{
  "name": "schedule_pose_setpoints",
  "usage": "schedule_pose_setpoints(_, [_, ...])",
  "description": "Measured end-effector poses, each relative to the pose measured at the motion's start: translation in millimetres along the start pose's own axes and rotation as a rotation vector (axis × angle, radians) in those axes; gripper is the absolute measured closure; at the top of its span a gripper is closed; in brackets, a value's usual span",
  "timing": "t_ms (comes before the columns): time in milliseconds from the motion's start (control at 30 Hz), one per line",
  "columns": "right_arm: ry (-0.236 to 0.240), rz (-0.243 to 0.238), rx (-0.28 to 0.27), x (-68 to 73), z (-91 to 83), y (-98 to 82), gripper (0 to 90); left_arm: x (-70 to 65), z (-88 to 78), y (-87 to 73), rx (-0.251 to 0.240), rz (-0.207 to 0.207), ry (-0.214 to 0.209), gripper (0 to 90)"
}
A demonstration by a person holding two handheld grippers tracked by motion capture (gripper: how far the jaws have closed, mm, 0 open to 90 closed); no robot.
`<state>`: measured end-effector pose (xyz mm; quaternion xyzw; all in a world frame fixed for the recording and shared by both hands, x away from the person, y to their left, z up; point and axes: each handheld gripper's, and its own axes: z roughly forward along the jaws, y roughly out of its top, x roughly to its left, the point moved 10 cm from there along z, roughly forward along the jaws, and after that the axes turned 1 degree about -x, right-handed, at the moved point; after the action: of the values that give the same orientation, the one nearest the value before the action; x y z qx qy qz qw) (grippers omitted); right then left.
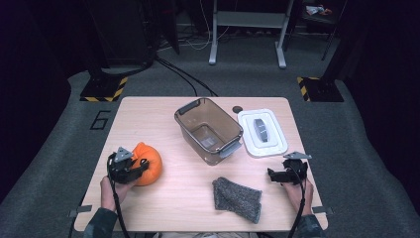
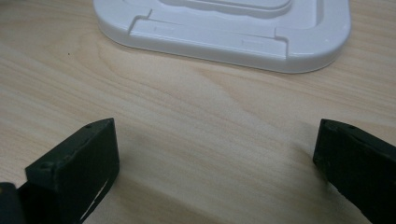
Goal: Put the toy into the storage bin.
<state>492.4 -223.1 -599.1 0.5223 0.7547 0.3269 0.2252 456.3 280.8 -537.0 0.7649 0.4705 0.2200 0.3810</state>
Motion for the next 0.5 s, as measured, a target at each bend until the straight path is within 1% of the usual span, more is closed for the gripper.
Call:
schedule_pose_setpoints(67, [0.000,0.000,-0.001,0.0,0.0,0.0,0.0,-0.3,-2.5,1.1,-0.019,-0.002,0.008,65.0])
schedule_pose_setpoints(100, [-0.001,0.000,0.000,-0.1,-0.1,0.0,0.0,0.4,-3.9,1.8,-0.027,0.006,0.014,65.3])
schedule_pose_setpoints(133, [0.000,0.001,-0.001,0.0,0.0,0.0,0.0,0.6,-5.0,2.5,-0.037,-0.003,0.014,65.9])
schedule_pose_setpoints(200, [0.000,0.000,-0.001,0.0,0.0,0.0,0.0,2.0,-6.6,2.9,-0.048,-0.008,0.013,66.3])
schedule_pose_setpoints(267, [0.000,0.000,0.000,-0.1,0.0,0.0,0.0,3.4,-8.5,5.2,-0.063,-0.025,0.015,66.5])
schedule_pose_setpoints(333, [-0.001,0.001,0.000,-0.1,0.0,0.0,0.0,2.7,-11.3,7.9,-0.069,-0.007,0.021,66.5])
schedule_pose_setpoints(400, [-0.001,0.000,0.000,-0.1,0.0,0.0,0.0,1.3,-13.1,8.7,-0.067,0.006,0.012,66.5])
schedule_pose_setpoints(433, [-0.001,0.000,0.000,-0.1,0.0,0.0,0.0,0.4,-13.6,10.2,-0.079,-0.001,0.000,66.5])
schedule_pose_setpoints(500, [0.000,0.001,-0.001,0.0,0.0,0.0,0.0,0.1,-13.8,11.3,-0.078,-0.002,-0.011,66.5])
